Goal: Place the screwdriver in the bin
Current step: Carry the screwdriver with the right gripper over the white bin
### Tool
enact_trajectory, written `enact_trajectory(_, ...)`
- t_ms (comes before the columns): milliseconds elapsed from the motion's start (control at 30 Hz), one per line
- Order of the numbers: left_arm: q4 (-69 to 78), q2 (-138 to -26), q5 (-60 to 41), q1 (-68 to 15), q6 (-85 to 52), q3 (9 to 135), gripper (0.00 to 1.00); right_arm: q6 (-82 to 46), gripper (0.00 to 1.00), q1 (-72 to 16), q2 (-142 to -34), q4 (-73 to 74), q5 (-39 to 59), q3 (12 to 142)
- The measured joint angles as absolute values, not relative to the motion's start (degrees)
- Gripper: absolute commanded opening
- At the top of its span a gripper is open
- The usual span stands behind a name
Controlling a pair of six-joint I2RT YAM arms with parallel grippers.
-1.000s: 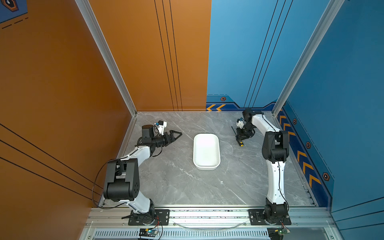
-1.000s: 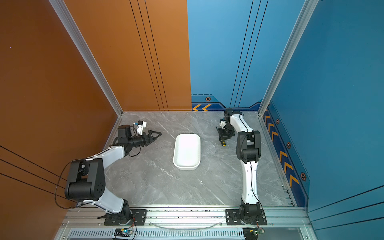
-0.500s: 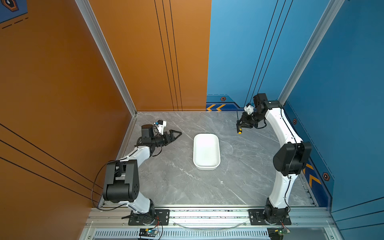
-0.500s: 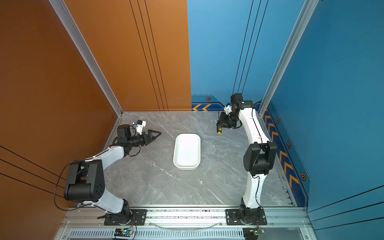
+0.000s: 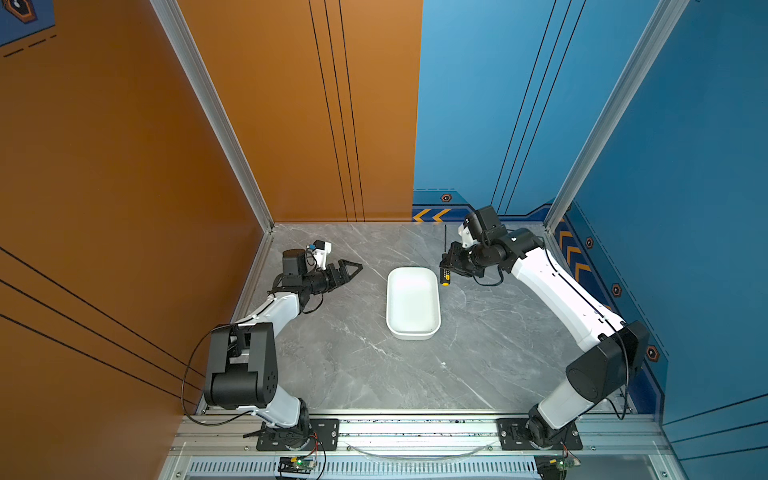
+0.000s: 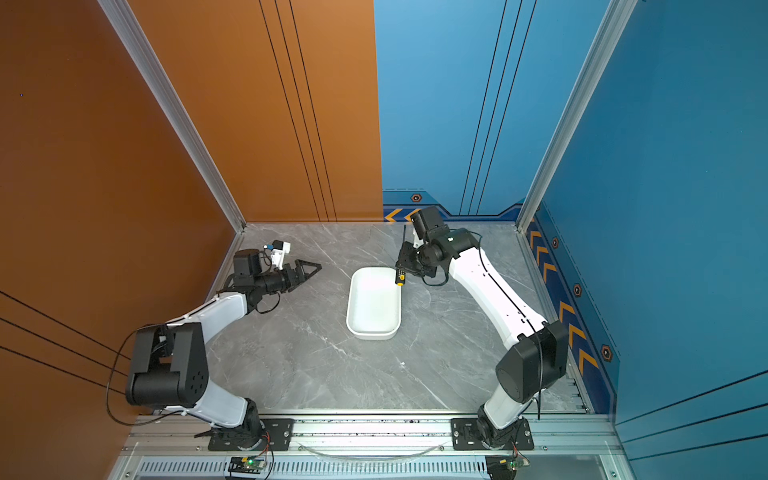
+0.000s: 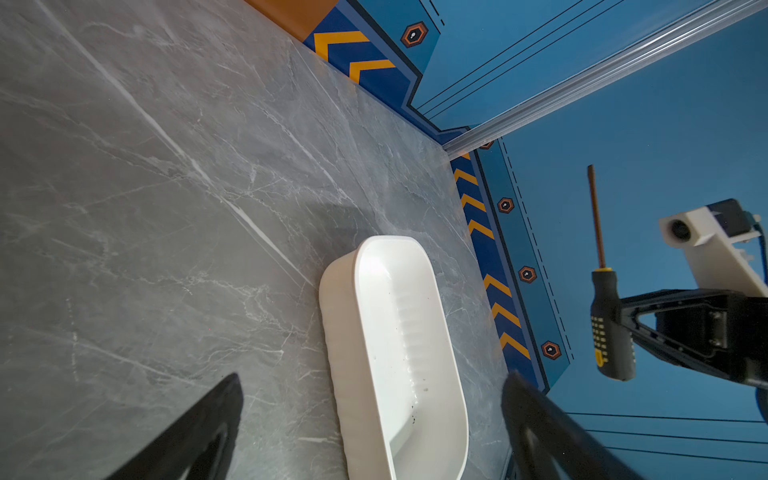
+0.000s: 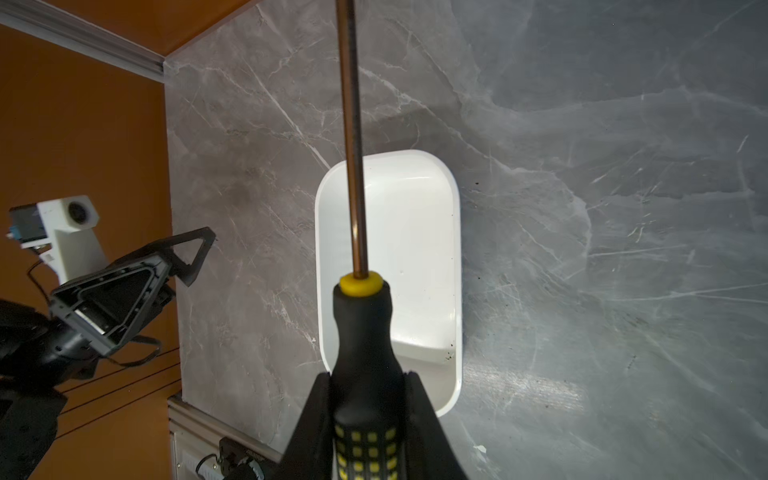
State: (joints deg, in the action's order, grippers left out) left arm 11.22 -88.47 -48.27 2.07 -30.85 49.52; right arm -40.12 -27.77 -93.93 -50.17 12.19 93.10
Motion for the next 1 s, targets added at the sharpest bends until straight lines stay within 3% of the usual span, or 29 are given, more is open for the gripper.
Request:
enact_trajectory(367,10.46,-87.2,-47.0,1.69,-30.85,48.75,0.98,-47.48,0.0,-34.57,-94.56,-42.3,1.23,86.11)
enact_trajectory(1000,10.44,-87.2,-46.61,0.97,-30.5,47.72,0.98,-48.56,0.0,-42.26,-103.88,-40.8,-3.77,86.11)
